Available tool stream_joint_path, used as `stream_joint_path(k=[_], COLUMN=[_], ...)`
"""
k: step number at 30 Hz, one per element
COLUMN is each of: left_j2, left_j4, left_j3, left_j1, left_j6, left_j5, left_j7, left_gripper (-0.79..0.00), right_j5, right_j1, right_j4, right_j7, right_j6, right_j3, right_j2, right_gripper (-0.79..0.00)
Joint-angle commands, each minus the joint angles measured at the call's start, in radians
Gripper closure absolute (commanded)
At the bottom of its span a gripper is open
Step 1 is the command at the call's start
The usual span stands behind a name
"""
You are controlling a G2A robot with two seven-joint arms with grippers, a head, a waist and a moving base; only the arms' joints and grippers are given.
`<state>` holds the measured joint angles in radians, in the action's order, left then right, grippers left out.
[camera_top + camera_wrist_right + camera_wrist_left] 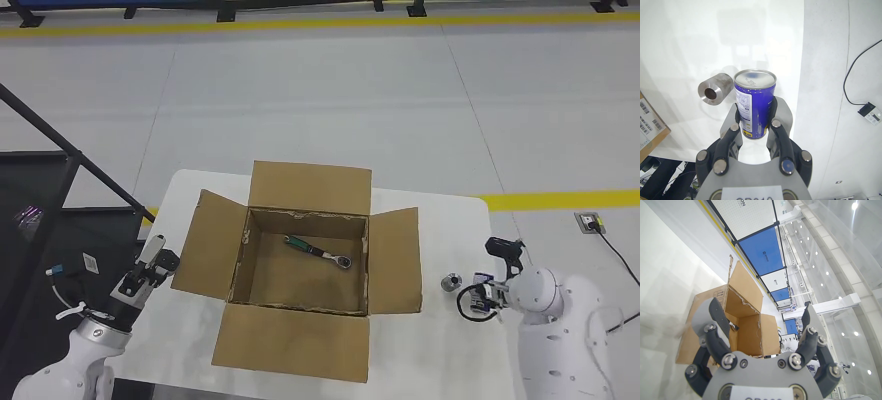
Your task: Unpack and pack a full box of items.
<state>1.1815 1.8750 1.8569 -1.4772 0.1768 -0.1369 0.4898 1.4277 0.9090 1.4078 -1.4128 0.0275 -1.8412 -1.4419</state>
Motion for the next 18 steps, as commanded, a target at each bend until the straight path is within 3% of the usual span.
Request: stream_joint_path(k=[1,7,9,14,18], left_j2=[0.0,0.0,0.0,0.0,0.0], left_j4=[0.0,0.0,0.0,0.0,0.0], left_j3=[0.0,0.0,0.0,0.0,0.0], left_j1=[0.0,0.0,0.0,0.0,0.0], left_j6=[0.0,0.0,0.0,0.0,0.0], left_j5=[0.0,0.0,0.0,0.0,0.0], left_j7=[0.0,0.0,0.0,0.0,0.0], left_gripper=[-0.785,-0.785,-0.785,-0.785,-0.785], right_j5=[0.013,0.001,-0.009,-0.019,-0.024], right_j1=[-0.011,-0.039,-0.045,-0.06,-0.069], right_j4=[-0.028,-0.093,-0.111,-0.145,-0.155], right_j7=[0.004,0.019,0.026,0.04,0.04], right_j6=[-0.007,-0.008,-0.005,-0.006,-0.005], right_j3=[0.005,0.028,0.031,0.042,0.05], right_j2=[0.004,0.012,0.014,0.022,0.028], right_gripper=[0.0,0.0,-0.123,-0.256,-0.265])
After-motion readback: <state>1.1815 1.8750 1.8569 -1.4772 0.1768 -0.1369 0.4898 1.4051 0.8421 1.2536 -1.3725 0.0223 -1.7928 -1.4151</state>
